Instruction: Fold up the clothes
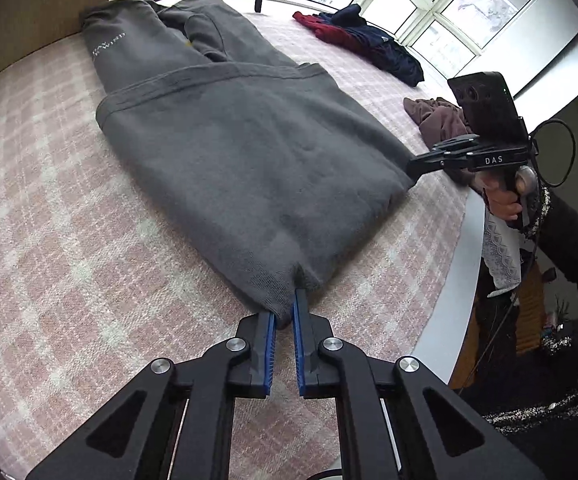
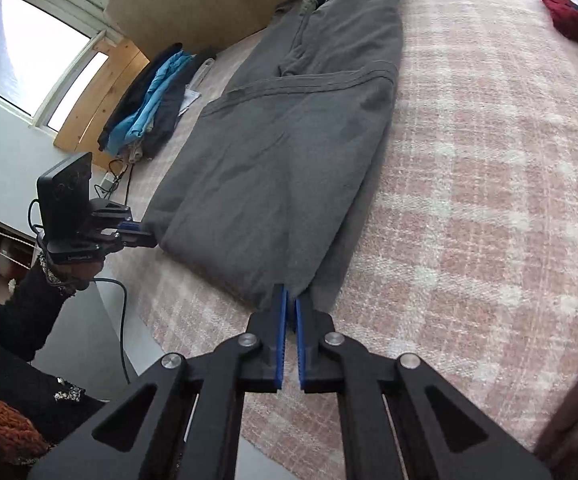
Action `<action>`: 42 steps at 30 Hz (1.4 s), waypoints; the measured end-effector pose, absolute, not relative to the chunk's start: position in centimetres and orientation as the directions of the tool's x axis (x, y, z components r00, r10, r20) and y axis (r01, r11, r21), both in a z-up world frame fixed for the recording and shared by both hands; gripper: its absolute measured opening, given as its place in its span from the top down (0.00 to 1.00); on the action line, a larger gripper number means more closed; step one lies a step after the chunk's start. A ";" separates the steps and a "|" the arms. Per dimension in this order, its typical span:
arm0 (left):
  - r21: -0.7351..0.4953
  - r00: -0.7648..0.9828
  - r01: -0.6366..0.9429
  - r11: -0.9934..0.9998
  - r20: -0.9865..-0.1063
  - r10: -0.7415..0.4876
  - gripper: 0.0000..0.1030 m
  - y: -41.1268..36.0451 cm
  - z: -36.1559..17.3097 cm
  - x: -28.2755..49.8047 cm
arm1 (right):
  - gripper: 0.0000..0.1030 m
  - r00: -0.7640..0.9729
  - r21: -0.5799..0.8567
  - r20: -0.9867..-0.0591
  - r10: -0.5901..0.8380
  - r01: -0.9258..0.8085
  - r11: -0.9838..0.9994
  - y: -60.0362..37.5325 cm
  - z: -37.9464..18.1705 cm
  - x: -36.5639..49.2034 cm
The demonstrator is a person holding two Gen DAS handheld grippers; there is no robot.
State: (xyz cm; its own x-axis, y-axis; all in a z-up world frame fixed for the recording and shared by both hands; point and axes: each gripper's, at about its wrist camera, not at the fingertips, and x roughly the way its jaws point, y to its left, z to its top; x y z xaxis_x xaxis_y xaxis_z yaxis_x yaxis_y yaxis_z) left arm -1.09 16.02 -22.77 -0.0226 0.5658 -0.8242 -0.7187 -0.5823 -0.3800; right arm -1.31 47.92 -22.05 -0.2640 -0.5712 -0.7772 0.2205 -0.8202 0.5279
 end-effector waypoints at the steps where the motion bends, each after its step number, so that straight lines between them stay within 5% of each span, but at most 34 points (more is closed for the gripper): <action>1: -0.375 -0.018 -0.728 -0.574 -0.826 0.563 0.94 16.1 -22.7 -1.0 | 0.94 -0.266 0.517 -0.781 -0.565 0.231 -0.824 47.6 -22.0 -1.3; 10: -0.375 0.031 -0.717 -0.588 -0.859 0.510 0.88 15.1 -23.5 -1.6 | 0.95 -0.194 0.423 -0.854 -0.483 0.282 -0.861 47.3 -21.7 -0.8; 12: -0.362 0.009 -0.707 -0.607 -0.864 0.504 0.78 14.6 -23.0 -2.0 | 0.82 -0.226 0.415 -0.849 -0.478 0.275 -0.867 47.9 -20.6 -1.3; 14: -0.350 -0.033 -0.691 -0.633 -0.859 0.510 0.68 14.0 -21.9 -3.3 | 0.51 -0.293 0.400 -0.834 -0.467 0.261 -0.878 48.6 -19.1 -2.1; 15: -0.345 -0.053 -0.675 -0.652 -0.859 0.509 0.66 13.9 -21.6 -4.5 | 0.50 -0.325 0.393 -0.827 -0.459 0.250 -0.885 48.9 -18.5 -2.8; 19: -0.267 -0.138 -0.675 -0.688 -0.870 0.473 0.66 15.0 -20.4 -8.4 | 0.50 -0.405 0.341 -0.823 -0.399 0.210 -0.916 48.8 -17.2 -6.7; 24: -0.114 -0.254 -0.728 -0.676 -0.871 0.421 0.66 17.1 -18.7 -11.8 | 0.51 -0.412 0.295 -0.796 -0.443 0.376 -0.878 44.0 -15.6 -11.4; 28: -0.003 -0.261 -0.794 -0.609 -0.902 0.344 0.66 19.1 -20.4 -12.7 | 0.83 -0.311 0.345 -0.795 -0.521 0.475 -0.809 39.7 -16.4 -15.9; 29: 0.028 -0.275 -0.808 -0.588 -0.901 0.335 0.66 19.4 -20.5 -12.7 | 0.84 -0.278 0.362 -0.799 -0.533 0.486 -0.796 38.7 -17.0 -17.1; 38: 0.045 -0.237 -0.866 -0.498 -0.914 0.329 0.66 20.6 -22.5 -14.6 | 0.84 -0.086 0.358 -0.878 -0.471 0.533 -0.766 34.7 -20.9 -21.4; 42: 0.027 -0.228 -0.865 -0.501 -0.911 0.344 0.85 20.6 -22.9 -15.0 | 0.92 -0.069 0.344 -0.887 -0.456 0.561 -0.753 34.2 -20.9 -21.3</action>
